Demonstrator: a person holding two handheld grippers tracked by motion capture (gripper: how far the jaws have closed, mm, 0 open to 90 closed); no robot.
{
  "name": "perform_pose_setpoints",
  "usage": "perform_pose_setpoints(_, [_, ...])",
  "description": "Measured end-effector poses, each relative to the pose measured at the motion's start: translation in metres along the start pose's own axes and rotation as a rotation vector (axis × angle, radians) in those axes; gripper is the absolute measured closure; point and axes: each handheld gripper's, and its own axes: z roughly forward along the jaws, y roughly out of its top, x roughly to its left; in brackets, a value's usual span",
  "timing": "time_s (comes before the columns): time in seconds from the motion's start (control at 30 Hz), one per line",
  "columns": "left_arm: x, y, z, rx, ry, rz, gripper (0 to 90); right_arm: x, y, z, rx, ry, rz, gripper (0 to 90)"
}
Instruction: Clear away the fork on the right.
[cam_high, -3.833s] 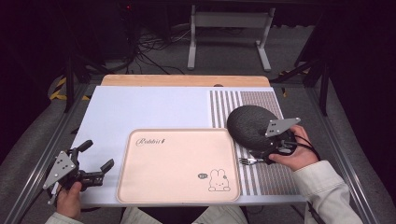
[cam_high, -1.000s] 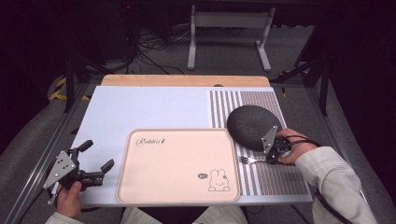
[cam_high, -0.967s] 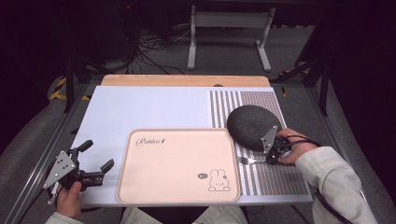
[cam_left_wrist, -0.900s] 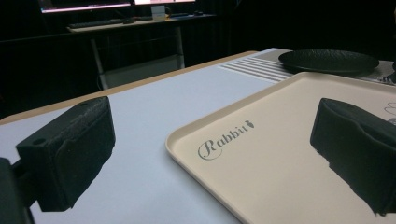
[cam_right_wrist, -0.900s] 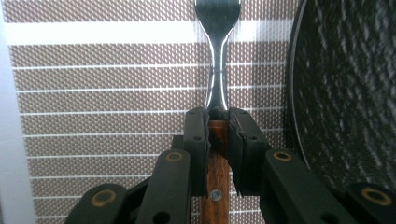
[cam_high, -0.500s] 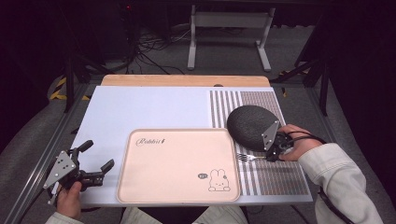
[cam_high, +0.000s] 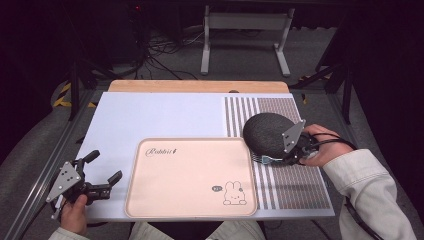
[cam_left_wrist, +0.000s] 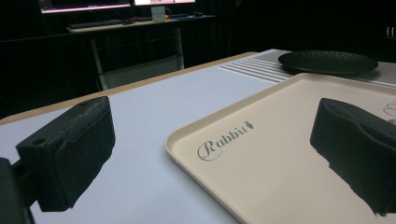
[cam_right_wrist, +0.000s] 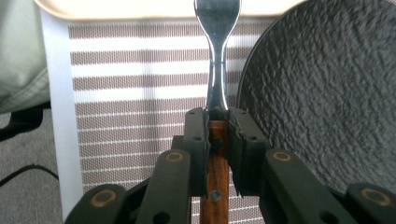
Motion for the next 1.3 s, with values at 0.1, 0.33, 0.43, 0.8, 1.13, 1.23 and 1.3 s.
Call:
perform_pose_setpoints(0.1, [0.0, 0.0, 0.0, 0.001, 0.001, 0.0, 0.6, 0.002, 0.006, -0.002, -0.017, -0.011, 0.002, 78.6])
perform_pose_setpoints(0.33, [0.0, 0.0, 0.0, -0.001, 0.001, 0.0, 0.6, 0.008, 0.025, -0.004, -0.056, -0.019, 0.04, 78.6])
perform_pose_setpoints(0.43, [0.0, 0.0, -0.001, 0.001, 0.0, 0.001, 0.6, 0.008, 0.029, -0.005, -0.073, -0.013, 0.077, 78.6])
perform_pose_setpoints(0.8, [0.001, 0.001, -0.001, 0.001, -0.001, 0.004, 0.6, 0.014, 0.055, -0.004, -0.081, -0.048, 0.254, 78.6])
perform_pose_setpoints(1.13, [0.001, 0.001, -0.001, -0.007, 0.001, 0.004, 0.6, 0.019, 0.072, -0.003, -0.126, -0.076, 0.395, 78.6])
perform_pose_setpoints(1.23, [0.001, 0.001, -0.001, -0.009, 0.002, 0.001, 0.6, 0.019, 0.075, -0.001, -0.133, -0.085, 0.444, 78.6])
perform_pose_setpoints(1.3, [0.001, 0.002, -0.001, -0.009, 0.002, 0.001, 0.6, 0.02, 0.077, 0.001, -0.139, -0.093, 0.472, 78.6])
